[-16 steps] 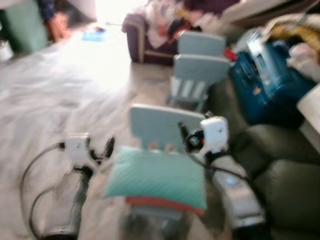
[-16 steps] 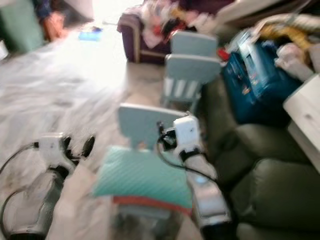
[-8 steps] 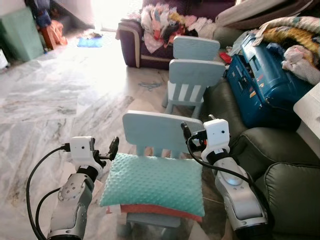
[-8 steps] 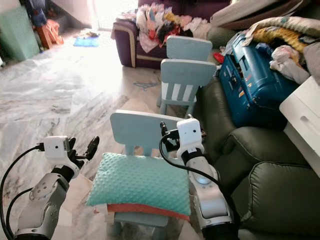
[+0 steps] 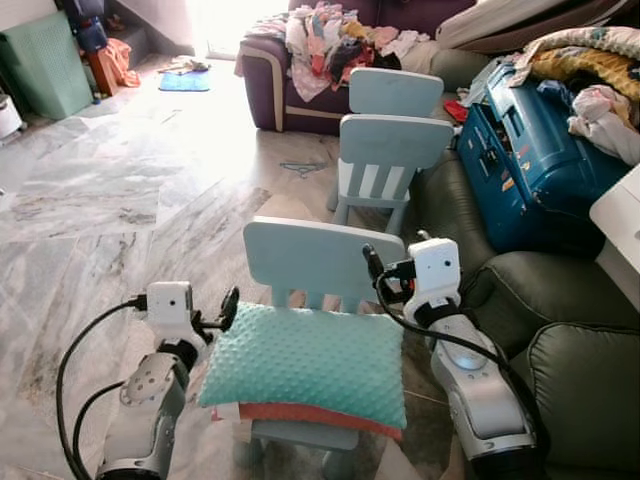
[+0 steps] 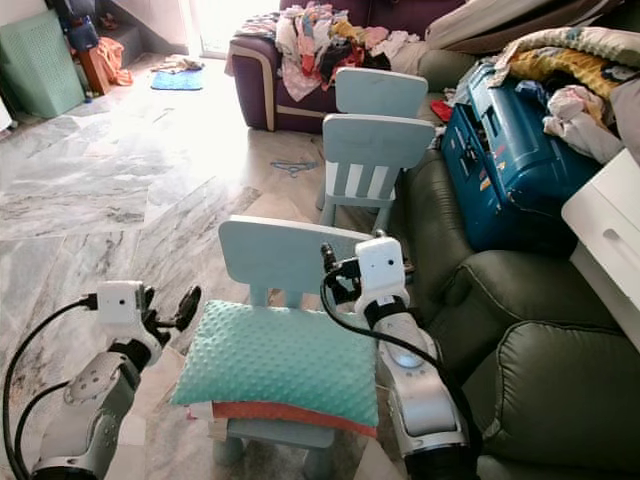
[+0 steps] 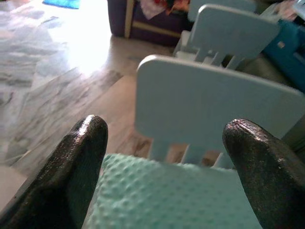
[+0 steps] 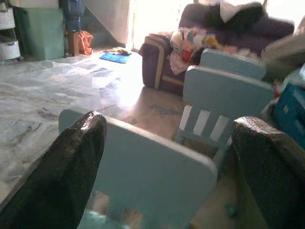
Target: Move the pillow to the sofa
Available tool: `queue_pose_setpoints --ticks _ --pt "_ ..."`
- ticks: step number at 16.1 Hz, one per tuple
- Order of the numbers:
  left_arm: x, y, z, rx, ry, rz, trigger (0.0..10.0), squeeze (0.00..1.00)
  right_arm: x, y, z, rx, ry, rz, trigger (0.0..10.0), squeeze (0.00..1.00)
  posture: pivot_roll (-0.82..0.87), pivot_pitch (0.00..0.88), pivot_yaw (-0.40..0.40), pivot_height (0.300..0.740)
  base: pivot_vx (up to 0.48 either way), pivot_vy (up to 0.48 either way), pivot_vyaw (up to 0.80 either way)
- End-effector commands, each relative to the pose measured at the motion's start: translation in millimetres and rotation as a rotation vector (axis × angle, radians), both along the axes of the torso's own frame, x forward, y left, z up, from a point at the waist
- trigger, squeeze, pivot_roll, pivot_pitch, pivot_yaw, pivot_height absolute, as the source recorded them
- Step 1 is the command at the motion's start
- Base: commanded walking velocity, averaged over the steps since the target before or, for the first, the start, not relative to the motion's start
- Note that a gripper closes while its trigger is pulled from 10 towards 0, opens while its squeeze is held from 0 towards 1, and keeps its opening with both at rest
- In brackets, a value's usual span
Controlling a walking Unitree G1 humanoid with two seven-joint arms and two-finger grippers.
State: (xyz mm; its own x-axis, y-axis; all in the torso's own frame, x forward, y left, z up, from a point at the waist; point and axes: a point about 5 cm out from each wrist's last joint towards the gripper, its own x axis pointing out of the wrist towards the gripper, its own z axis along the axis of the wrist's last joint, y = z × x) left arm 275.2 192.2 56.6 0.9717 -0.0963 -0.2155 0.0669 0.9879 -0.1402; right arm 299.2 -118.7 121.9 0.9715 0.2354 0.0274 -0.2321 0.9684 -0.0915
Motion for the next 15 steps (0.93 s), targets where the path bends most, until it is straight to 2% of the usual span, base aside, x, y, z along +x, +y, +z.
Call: queue_pose_setpoints --ticks 1,3,4,7,11,12,15 --pt "-1.3 3.3 -6 0.019 0.034 0.006 10.0 0.0 0.0 -4.9 -6 0.012 0.039 -0.007 10.0 0.0 -0.02 0.059 -0.068 0.74 0.0 0.0 0.0" --pt "-8.5 14.0 -19 0.054 0.08 0.018 10.0 0.0 0.0 -12.2 -11 0.04 0.079 -0.023 10.0 0.0 -0.02 0.066 -0.067 0.74 0.0 0.0 0.0" --pt "-13.8 20.4 -18 0.072 0.059 0.022 10.0 0.0 -2.6 -21.1 -14 0.037 0.092 -0.049 10.0 0.0 -0.03 0.074 -0.066 0.74 0.0 0.0 0.0" --pt "-22.5 26.0 -8 0.105 -0.011 0.001 10.0 0.0 -14.7 -36.0 -20 0.036 0.118 -0.083 10.0 0.0 -0.02 0.086 -0.059 0.74 0.0 0.0 0.0" --pt "-32.9 33.8 3 0.11 -0.054 -0.035 10.0 0.0 -56.7 -66.5 -44 0.015 0.217 -0.166 10.0 0.0 -0.04 0.117 -0.019 0.74 0.0 0.0 0.0" --pt "-35.5 34.9 4 0.13 -0.051 -0.051 10.0 0.0 -61.8 -67.8 -44 0.02 0.223 -0.175 10.0 0.0 -0.05 0.121 -0.016 0.74 0.0 0.0 0.0" --pt "-40.1 30.9 0 0.124 -0.032 -0.066 10.0 0.0 -60.4 -59.1 -42 0.041 0.228 -0.147 10.0 0.0 -0.04 0.122 -0.027 0.74 0.0 0.0 0.0"
